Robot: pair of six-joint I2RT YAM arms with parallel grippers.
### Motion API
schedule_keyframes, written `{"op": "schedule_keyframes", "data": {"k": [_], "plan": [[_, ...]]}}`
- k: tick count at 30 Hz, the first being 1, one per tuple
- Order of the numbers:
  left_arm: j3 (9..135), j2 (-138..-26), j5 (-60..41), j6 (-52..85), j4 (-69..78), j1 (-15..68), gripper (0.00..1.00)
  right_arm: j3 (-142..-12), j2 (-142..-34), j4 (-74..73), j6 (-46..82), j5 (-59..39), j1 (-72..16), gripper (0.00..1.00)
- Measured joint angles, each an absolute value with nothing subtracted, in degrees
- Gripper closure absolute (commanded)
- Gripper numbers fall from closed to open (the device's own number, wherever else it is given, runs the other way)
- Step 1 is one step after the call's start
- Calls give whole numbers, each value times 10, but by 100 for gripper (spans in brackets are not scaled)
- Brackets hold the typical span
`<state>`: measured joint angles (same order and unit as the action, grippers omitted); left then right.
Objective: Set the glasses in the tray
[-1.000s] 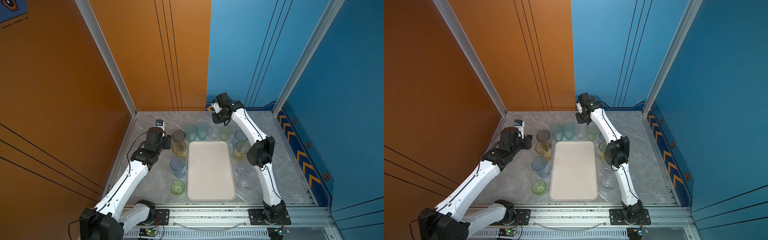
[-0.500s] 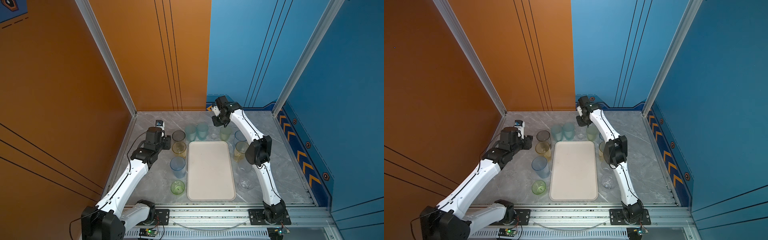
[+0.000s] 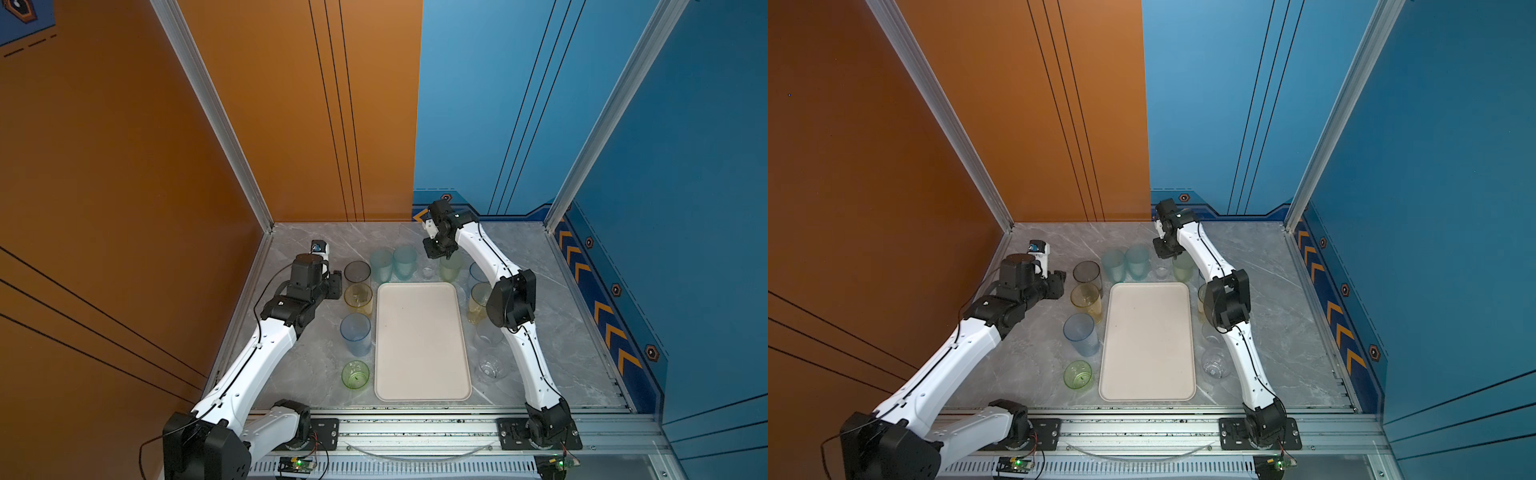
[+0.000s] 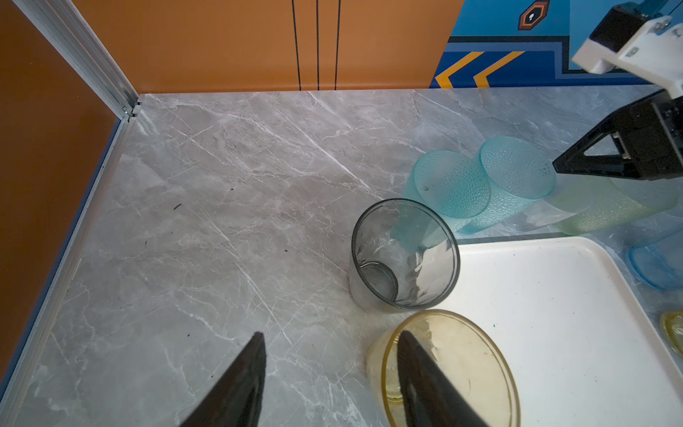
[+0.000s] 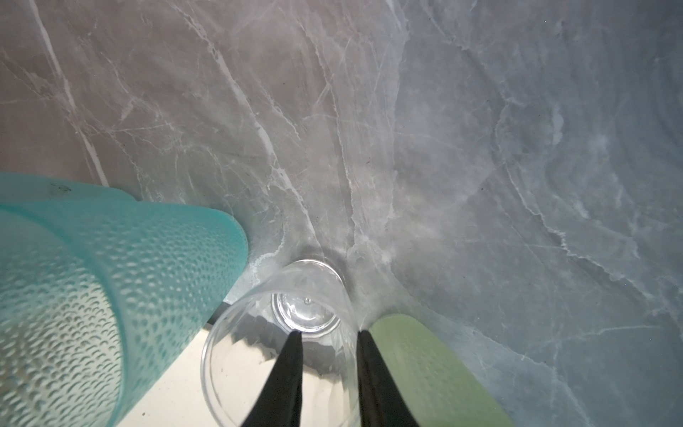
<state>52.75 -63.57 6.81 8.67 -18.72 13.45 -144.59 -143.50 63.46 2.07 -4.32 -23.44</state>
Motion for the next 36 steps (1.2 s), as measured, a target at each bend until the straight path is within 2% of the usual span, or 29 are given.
{"op": "schedule_keyframes", "data": {"k": [15, 27, 36], "plan": [[528, -642, 57, 87, -187, 127, 43, -1458, -1461, 630, 13, -43, -231, 76], [528, -646, 50, 87, -187, 120, 43, -1461, -1466, 628, 11, -43, -231, 80], [528, -646, 44, 87, -187, 120, 43, -1461, -1466, 630, -7, -10, -238, 91]]}}
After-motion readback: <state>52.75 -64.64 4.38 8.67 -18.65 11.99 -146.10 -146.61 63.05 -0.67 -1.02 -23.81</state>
